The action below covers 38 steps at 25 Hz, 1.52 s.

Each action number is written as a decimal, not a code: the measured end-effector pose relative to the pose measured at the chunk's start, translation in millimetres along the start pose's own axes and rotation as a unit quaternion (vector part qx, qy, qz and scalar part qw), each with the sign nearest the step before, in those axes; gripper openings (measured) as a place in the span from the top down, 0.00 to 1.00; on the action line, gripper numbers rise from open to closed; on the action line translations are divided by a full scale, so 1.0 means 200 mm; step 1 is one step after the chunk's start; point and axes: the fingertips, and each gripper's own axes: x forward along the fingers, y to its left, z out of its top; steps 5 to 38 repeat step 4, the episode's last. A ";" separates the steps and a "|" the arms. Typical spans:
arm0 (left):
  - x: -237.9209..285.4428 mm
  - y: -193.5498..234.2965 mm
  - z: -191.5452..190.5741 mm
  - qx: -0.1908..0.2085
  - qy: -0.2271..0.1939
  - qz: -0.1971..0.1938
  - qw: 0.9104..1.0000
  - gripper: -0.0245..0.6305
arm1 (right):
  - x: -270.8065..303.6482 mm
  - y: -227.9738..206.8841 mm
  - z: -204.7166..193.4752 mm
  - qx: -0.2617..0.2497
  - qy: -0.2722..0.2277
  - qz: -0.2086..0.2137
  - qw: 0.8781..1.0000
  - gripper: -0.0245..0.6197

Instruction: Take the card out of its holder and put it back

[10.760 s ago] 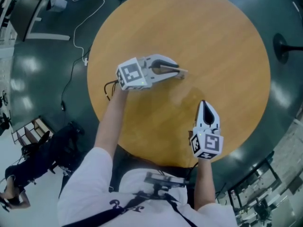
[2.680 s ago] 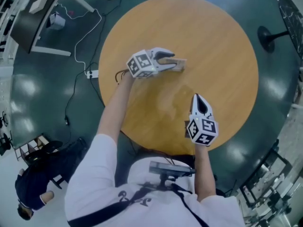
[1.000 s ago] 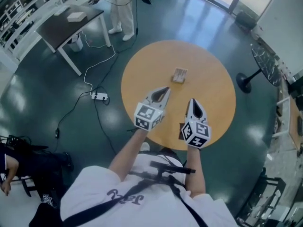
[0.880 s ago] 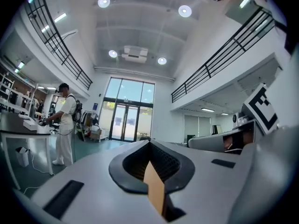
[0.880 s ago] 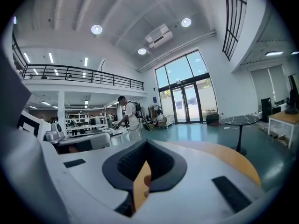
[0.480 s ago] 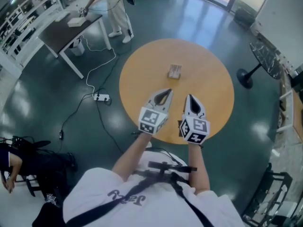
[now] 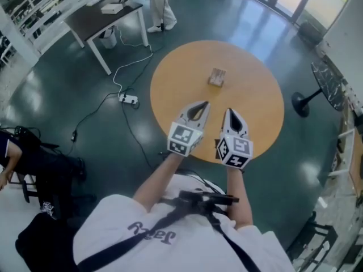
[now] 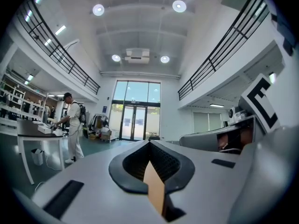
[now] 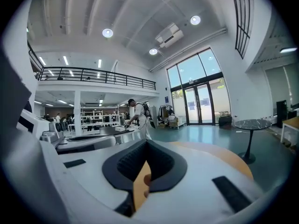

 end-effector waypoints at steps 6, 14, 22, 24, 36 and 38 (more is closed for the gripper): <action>-0.15 0.04 -0.07 -0.007 0.015 0.036 0.999 0.94 | -0.09 0.09 -0.04 -0.002 0.004 0.023 1.000 0.93; -0.15 0.04 -0.07 -0.007 0.015 0.036 0.999 0.94 | -0.09 0.09 -0.04 -0.002 0.004 0.023 1.000 0.93; -0.15 0.04 -0.07 -0.007 0.015 0.036 0.999 0.94 | -0.09 0.09 -0.04 -0.002 0.004 0.023 1.000 0.93; -0.15 0.04 -0.07 -0.007 0.015 0.036 0.999 0.94 | -0.09 0.09 -0.04 -0.002 0.004 0.023 1.000 0.93; -0.15 0.04 -0.07 -0.007 0.015 0.036 0.999 0.94 | -0.09 0.09 -0.04 -0.002 0.004 0.023 1.000 0.93; -0.15 0.04 -0.07 -0.007 0.015 0.036 0.999 0.94 | -0.09 0.09 -0.04 -0.002 0.004 0.023 1.000 0.93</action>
